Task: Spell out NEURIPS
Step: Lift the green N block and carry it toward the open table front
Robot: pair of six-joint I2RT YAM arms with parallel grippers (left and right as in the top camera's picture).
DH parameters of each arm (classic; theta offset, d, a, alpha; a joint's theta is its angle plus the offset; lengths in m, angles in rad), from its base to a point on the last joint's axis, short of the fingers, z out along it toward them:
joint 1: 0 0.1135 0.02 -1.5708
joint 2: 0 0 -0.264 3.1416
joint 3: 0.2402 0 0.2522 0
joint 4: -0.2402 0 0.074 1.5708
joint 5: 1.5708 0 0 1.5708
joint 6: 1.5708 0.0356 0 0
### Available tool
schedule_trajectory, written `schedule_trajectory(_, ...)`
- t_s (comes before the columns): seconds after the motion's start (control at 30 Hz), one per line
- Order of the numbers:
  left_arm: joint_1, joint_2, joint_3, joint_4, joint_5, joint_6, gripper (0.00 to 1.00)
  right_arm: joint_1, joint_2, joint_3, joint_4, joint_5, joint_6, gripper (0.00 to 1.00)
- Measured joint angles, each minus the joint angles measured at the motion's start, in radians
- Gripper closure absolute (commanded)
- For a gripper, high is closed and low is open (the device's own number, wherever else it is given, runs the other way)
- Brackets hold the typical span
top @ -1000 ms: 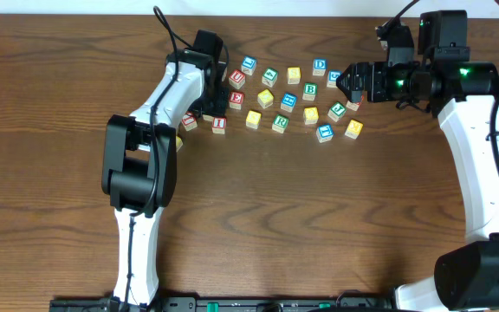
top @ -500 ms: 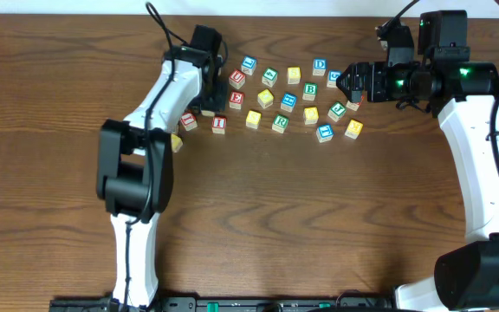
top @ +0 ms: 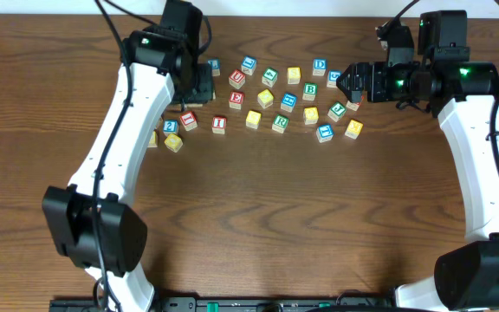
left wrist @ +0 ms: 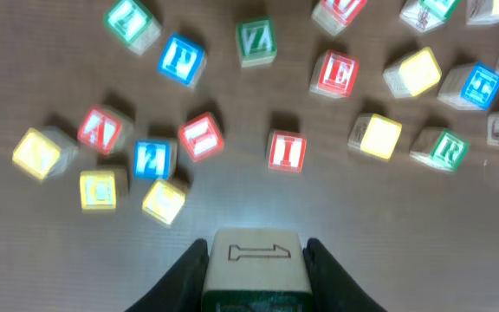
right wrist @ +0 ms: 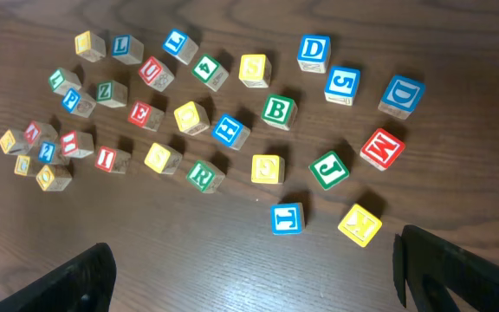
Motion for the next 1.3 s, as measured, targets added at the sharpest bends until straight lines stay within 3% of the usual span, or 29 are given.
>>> schedule_trajectory(0.17,-0.016,-0.002,-0.014,-0.077,0.000,-0.038,0.75,0.000,0.000,0.000,0.000,0.000,0.000,0.01)
schedule_trajectory(0.37,-0.040,-0.002,-0.127,-0.057,0.000,-0.090,0.78,0.000,0.000,0.000,0.000,0.000,0.000,0.01)
schedule_trajectory(0.93,-0.148,-0.002,-0.549,0.401,0.001,-0.114,0.79,0.000,0.001,0.000,0.000,0.000,0.000,0.01)
schedule_trajectory(1.3,-0.150,0.000,-0.623,0.510,0.000,-0.065,0.79,0.000,0.001,0.000,0.000,0.000,0.000,0.01)
